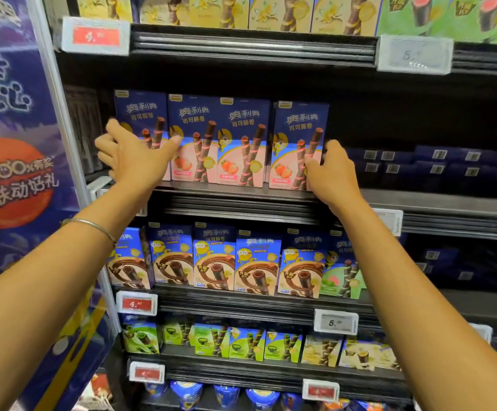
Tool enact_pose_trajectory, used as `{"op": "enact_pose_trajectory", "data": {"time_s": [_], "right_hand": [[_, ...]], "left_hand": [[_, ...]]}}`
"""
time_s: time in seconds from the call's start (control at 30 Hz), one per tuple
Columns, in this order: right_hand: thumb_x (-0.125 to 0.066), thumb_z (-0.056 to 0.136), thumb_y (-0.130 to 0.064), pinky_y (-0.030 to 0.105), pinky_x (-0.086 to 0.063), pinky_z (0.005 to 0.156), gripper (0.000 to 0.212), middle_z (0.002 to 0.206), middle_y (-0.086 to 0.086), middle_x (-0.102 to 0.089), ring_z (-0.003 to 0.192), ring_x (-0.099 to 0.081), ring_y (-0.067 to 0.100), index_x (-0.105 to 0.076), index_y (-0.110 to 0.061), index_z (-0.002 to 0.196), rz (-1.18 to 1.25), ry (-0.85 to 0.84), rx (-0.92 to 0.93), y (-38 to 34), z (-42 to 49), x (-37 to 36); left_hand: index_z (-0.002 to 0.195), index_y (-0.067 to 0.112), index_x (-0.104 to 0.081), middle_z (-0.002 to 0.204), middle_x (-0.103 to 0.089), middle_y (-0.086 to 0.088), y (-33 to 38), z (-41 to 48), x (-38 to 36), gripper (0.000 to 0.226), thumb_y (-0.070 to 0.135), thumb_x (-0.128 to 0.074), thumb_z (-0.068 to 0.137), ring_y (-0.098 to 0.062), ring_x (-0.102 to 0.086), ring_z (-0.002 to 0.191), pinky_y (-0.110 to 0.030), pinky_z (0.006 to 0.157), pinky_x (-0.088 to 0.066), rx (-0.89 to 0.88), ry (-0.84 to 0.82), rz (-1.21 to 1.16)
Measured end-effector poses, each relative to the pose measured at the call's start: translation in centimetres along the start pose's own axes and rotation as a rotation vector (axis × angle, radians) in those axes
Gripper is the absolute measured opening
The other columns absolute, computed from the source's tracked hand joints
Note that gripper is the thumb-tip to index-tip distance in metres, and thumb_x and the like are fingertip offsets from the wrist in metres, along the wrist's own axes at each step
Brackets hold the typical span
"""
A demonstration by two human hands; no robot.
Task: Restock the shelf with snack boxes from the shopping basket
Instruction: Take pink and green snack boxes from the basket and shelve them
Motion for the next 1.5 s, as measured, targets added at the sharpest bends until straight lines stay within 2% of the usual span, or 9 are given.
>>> {"op": "enact_pose_trajectory", "data": {"time_s": [0.3,0.43,0.57,0.67,0.83,0.97,1.27,1.4,1.5], "right_hand": [[-0.053,0.103,-0.014,0.021,-0.038,0.056,0.021,0.11,0.004,-0.055,0.096,-0.056,0.021,-0.046,-0.011,0.122,-0.058,-0.081,-0.012,0.0,0.5,-1.4],[-0.05,0.104,-0.013,0.023,-0.037,0.057,0.017,0.121,0.011,-0.059,0.095,-0.053,0.021,-0.051,-0.008,0.12,-0.12,-0.065,-0.011,-0.2,0.6,-1.3],[-0.047,0.104,-0.013,0.03,-0.039,0.07,0.012,0.124,0.014,-0.059,0.097,-0.052,0.023,-0.053,-0.009,0.113,-0.123,-0.06,-0.02,-0.1,0.6,-1.1],[-0.047,0.104,-0.015,0.032,-0.044,0.075,0.013,0.125,0.012,-0.06,0.102,-0.057,0.024,-0.054,-0.011,0.114,-0.072,-0.071,-0.043,0.1,0.7,-1.2],[-0.048,0.103,-0.014,0.02,-0.036,0.056,0.01,0.122,0.011,-0.062,0.096,-0.056,0.021,-0.054,-0.012,0.111,-0.06,-0.059,-0.04,0.2,0.7,-1.1],[-0.047,0.103,-0.014,0.02,-0.034,0.053,0.006,0.116,0.009,-0.061,0.091,-0.055,0.019,-0.053,-0.014,0.104,-0.063,-0.051,-0.033,0.2,0.5,-0.9],[-0.046,0.102,-0.006,0.02,-0.037,0.054,0.012,0.108,0.004,-0.057,0.09,-0.055,0.018,-0.056,-0.012,0.106,-0.033,-0.085,-0.045,0.0,0.1,-1.0],[-0.044,0.1,-0.005,0.034,-0.057,0.075,0.018,0.115,0.008,-0.064,0.101,-0.064,0.023,-0.057,-0.006,0.112,0.062,-0.134,-0.125,0.3,-0.1,-1.1],[-0.042,0.1,-0.003,0.04,-0.059,0.084,0.022,0.112,0.012,-0.065,0.097,-0.066,0.022,-0.058,-0.005,0.114,0.184,-0.172,-0.232,0.7,-0.1,-1.2]], "left_hand": [[0.156,0.012,-0.019,0.156,-0.032,-0.023,-0.3,0.2,-0.2,0.107,0.048,-0.087,0.081,-0.043,-0.034,0.144,-0.059,0.117,-0.035,0.002,-0.042,-0.064],[0.156,0.011,-0.02,0.155,-0.036,-0.022,-0.4,0.4,-0.5,0.105,0.042,-0.087,0.082,-0.042,-0.04,0.141,-0.053,0.114,-0.039,-0.006,-0.053,-0.069],[0.148,0.011,-0.025,0.149,-0.04,-0.019,-0.7,0.9,-0.7,0.098,0.038,-0.09,0.079,-0.034,-0.049,0.129,-0.042,0.105,-0.044,-0.026,-0.073,-0.135],[0.146,0.013,-0.024,0.145,-0.045,-0.015,-0.8,1.2,-0.8,0.096,0.036,-0.089,0.08,-0.031,-0.051,0.128,-0.054,0.11,-0.048,-0.032,-0.097,-0.176],[0.148,0.013,-0.026,0.149,-0.045,-0.015,-0.7,1.1,-0.5,0.098,0.046,-0.088,0.08,-0.026,-0.047,0.127,-0.047,0.108,-0.047,-0.061,-0.07,-0.165],[0.142,0.01,-0.032,0.142,-0.052,-0.013,-1.1,1.5,-0.5,0.078,0.041,-0.08,0.09,-0.029,-0.054,0.127,-0.054,0.109,-0.049,-0.065,-0.069,-0.192],[0.136,0.011,-0.043,0.142,-0.054,-0.012,-2.1,2.6,-0.6,0.074,0.041,-0.086,0.083,-0.03,-0.056,0.129,-0.054,0.11,-0.049,-0.027,-0.11,-0.197],[0.137,0.007,-0.042,0.14,-0.056,-0.011,-2.1,2.7,-0.9,0.07,0.04,-0.082,0.088,-0.027,-0.057,0.128,-0.052,0.11,-0.05,0.005,-0.116,-0.257],[0.141,0.009,-0.04,0.14,-0.057,-0.008,-2.2,2.5,-1.1,0.068,0.044,-0.074,0.094,-0.026,-0.06,0.129,-0.046,0.109,-0.051,0.06,-0.117,-0.346]]}}
Point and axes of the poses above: each hand's wrist, its own z-axis towards the middle knuckle, its own x-axis out of the back of the hand, y = z × x, the point moved 9 cm from there along z, towards the middle knuckle
